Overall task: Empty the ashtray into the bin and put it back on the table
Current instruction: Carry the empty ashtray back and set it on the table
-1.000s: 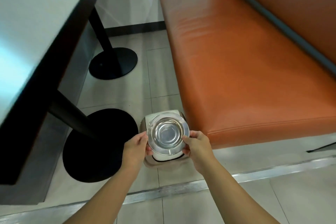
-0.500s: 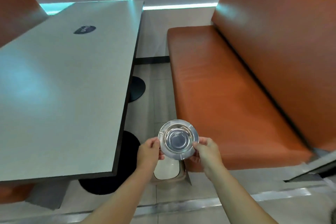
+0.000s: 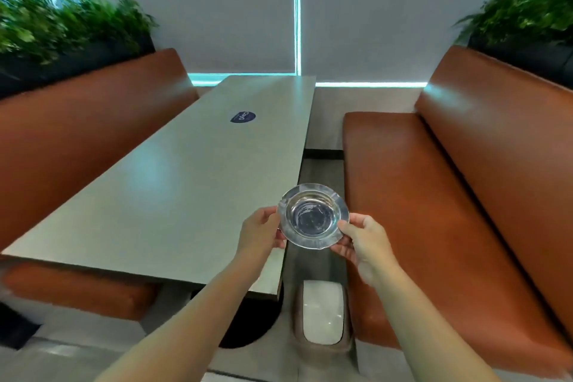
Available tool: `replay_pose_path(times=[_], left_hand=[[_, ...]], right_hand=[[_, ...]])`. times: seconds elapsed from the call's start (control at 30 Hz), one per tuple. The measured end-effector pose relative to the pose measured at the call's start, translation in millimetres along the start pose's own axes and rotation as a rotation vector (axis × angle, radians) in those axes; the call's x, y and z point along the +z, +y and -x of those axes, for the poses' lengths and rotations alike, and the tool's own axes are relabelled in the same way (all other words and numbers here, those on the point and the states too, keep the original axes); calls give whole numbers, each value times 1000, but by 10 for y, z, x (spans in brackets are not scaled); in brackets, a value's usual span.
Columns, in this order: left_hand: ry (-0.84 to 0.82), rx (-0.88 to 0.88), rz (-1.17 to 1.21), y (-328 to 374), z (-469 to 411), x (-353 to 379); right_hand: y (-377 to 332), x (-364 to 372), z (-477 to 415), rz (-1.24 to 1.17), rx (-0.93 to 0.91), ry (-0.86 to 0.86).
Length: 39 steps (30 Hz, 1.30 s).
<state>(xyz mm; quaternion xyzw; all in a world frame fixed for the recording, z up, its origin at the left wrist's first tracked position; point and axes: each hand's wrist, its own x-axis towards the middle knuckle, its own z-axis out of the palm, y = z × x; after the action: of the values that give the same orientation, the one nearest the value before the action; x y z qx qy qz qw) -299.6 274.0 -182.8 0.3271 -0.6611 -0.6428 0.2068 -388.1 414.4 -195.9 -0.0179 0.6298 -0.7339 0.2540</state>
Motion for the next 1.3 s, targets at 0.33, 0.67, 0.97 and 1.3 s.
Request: replay_pose_path(times=[0.33, 0.67, 0.97, 1.3], left_hand=[[147, 35, 83, 303, -237, -1226], [100, 26, 76, 460, -921, -2275], [-33, -19, 109, 412, -1520, -2718], [-48, -55, 148, 440, -2145, -2898]], right_hand=[[-194, 1340, -6, 25, -2, -202], [-99, 2507, -152, -25, -5, -191], [58, 3091, -391, -71, 4, -80], [-49, 3463, -905, -42, -14, -85]])
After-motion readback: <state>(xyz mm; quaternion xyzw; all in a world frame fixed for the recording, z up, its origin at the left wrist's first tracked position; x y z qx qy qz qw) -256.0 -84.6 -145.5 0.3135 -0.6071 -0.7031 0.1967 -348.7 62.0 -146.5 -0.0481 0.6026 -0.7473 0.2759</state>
